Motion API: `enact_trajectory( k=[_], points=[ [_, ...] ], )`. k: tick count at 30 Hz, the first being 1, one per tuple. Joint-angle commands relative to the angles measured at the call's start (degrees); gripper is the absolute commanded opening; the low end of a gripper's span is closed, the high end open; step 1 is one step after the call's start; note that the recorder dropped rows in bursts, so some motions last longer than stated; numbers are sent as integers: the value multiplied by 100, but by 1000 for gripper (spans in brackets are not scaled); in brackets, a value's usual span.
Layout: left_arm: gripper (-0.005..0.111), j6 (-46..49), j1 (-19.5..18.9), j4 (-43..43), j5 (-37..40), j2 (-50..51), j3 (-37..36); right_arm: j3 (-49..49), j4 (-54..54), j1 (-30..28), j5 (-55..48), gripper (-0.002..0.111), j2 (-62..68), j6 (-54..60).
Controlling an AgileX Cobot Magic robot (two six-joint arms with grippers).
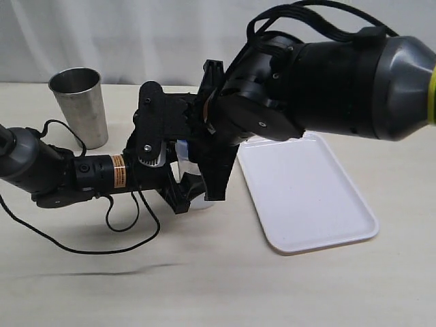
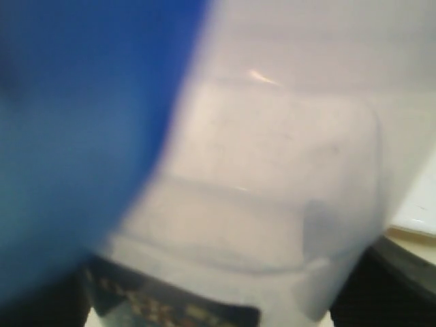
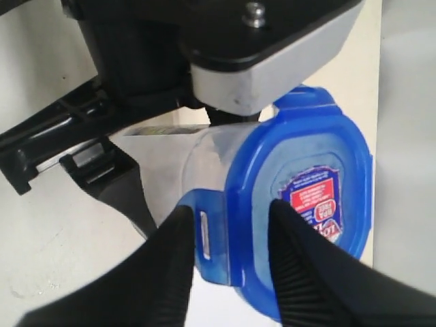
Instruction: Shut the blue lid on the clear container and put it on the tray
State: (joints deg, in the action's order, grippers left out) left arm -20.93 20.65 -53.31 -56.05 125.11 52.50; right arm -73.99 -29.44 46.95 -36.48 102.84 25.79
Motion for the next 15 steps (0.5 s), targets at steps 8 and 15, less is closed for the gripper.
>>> enact_trajectory(
  k=[8,15],
  points=[
    [0,120,39,-349,-464,-60,32,595,-563,-86,191,27,404,-512],
    [0,120,39,-364,-464,-60,32,912,-1299,-86,244,27,416,-1170]
  ],
)
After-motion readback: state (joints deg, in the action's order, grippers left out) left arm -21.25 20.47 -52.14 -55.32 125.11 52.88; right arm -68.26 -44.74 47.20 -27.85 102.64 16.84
